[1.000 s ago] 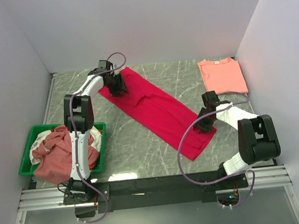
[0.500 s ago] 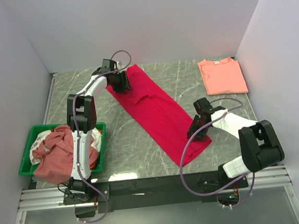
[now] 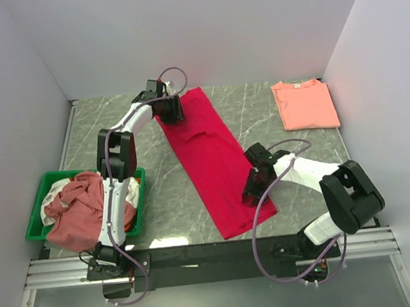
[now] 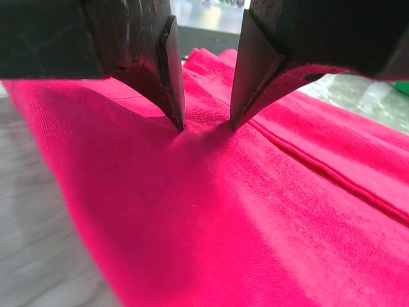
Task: Fold and stack the t-shirts
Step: Fold the tshirt
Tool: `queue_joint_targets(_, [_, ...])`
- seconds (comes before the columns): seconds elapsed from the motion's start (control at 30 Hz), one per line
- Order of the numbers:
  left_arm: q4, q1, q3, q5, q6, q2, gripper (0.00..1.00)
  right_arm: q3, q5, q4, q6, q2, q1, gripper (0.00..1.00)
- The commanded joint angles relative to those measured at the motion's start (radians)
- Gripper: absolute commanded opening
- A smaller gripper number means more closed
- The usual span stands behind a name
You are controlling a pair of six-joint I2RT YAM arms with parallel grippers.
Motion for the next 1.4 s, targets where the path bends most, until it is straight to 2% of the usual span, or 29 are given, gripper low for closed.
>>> queue_joint_targets(0.0, [-0.048, -0.026, -0.004, 0.003, 0.035, 0.094, 0.57, -0.012, 0.02, -0.051, 0.042, 0.089, 0.067, 0.42])
queue_joint_targets(0.37, [0.023, -0.045, 0.009, 0.069, 0.026, 0.117, 0.57, 0.182, -0.01, -0.063, 0.124, 0.229, 0.271, 0.43])
queue_joint_targets(0.67, [0.07, -0.046, 0.068, 0.107, 0.005, 0.157, 0.57, 0.283, 0.017, -0.103, 0.166, 0.292, 0.343, 0.42])
queue_joint_targets(0.87, [0.098, -0.048, 0.094, 0.135, -0.012, 0.131, 0.57, 0.363, 0.111, -0.184, 0.148, 0.257, 0.343, 0.46])
queue_joint_targets(1.03, [0.161, -0.046, 0.068, 0.167, -0.047, 0.028, 0.6, 0.391, 0.175, -0.258, 0.146, 0.169, 0.343, 0.51])
queue_joint_targets(1.2, [0.185, -0.046, 0.066, 0.204, -0.086, -0.095, 0.62, 0.316, 0.206, -0.313, 0.184, 0.033, 0.345, 0.55])
queue_joint_targets(1.37, [0.173, -0.052, -0.013, 0.176, -0.086, -0.245, 0.63, 0.178, 0.209, -0.332, 0.186, -0.079, 0.345, 0.55])
